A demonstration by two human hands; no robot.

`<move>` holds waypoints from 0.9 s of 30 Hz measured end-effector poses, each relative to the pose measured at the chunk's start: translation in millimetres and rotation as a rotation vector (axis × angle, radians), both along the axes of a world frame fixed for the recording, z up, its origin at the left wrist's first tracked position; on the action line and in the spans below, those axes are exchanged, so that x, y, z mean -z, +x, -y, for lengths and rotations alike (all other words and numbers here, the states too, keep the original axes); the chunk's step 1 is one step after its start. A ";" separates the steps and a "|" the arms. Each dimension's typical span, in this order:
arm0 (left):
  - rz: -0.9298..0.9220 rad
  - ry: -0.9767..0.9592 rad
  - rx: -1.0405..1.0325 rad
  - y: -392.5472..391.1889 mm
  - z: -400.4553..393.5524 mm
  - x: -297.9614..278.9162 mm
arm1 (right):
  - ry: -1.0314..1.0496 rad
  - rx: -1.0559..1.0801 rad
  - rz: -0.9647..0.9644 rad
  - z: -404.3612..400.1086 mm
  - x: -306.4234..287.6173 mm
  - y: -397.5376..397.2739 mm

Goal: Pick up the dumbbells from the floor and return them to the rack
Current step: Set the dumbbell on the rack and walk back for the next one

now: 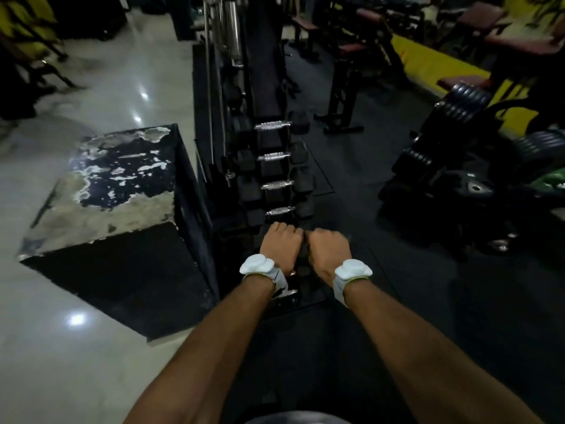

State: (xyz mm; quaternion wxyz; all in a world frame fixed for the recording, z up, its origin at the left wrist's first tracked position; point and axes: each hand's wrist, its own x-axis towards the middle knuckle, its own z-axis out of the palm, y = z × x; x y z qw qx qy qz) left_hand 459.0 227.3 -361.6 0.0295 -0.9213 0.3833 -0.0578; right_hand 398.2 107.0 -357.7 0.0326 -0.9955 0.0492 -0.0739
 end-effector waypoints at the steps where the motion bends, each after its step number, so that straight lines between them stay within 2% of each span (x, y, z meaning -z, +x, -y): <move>1: 0.008 0.000 -0.002 6.6 -5.1 -1.2 | -0.007 -0.004 0.006 -4.8 -1.3 7.3; 15: -0.001 -0.008 -0.107 98.4 -35.1 10.9 | -0.087 -0.094 -0.027 -35.1 -3.2 107.2; 27: 0.106 0.027 -0.186 205.7 38.7 -21.1 | -0.099 -0.187 0.126 45.2 -18.9 229.1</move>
